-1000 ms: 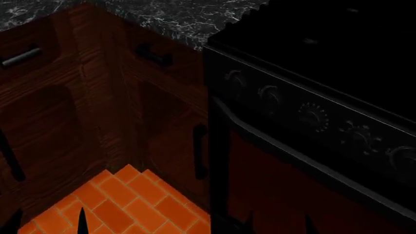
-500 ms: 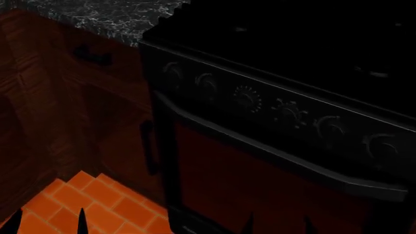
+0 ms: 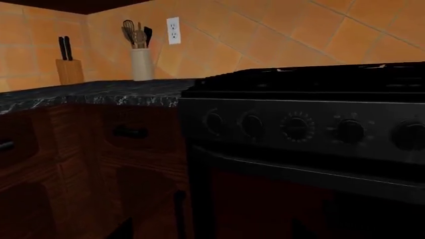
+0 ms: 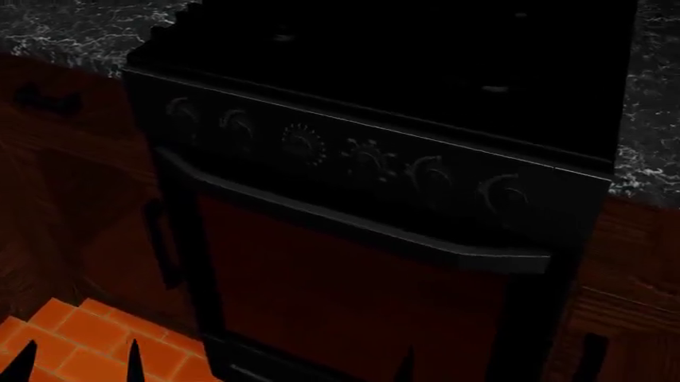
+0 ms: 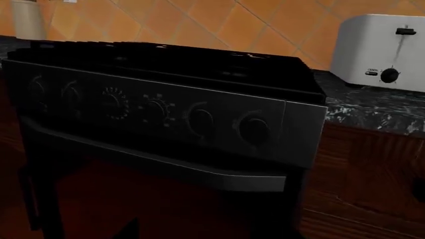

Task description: Navigate to the stove.

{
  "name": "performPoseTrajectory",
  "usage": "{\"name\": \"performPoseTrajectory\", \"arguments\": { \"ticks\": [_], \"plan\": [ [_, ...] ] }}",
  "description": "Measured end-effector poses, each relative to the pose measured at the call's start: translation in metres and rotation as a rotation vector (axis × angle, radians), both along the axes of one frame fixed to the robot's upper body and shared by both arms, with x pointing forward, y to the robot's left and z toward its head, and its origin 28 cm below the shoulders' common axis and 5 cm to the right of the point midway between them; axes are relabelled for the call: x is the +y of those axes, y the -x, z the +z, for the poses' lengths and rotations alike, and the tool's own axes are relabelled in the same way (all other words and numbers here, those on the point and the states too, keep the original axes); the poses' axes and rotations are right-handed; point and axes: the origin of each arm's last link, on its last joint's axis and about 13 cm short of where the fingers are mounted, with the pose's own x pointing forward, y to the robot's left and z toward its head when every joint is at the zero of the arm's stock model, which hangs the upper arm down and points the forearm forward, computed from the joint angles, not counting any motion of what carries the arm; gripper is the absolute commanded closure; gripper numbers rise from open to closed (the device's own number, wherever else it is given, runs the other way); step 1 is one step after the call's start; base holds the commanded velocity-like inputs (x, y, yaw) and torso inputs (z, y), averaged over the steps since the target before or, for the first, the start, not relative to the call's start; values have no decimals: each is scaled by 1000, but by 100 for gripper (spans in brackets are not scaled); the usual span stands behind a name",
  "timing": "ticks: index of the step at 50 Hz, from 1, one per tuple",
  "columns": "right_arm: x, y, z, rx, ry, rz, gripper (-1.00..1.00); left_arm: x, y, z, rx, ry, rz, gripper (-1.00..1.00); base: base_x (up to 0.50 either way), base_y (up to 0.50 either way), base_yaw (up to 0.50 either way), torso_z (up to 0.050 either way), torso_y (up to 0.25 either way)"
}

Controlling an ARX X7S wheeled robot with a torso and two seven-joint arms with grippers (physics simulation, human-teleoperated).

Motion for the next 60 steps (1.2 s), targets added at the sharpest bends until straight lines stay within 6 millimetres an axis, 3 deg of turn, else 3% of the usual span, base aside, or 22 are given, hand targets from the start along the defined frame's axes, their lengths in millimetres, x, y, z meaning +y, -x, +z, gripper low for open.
{"name": "performPoseTrajectory", "arguments": {
  "ticks": [60],
  "plan": [
    [0, 0, 0, -6, -4, 1, -100, 0, 1, 1, -4, -1, -3, -100, 114, 21, -466, 0, 0]
  ]
}}
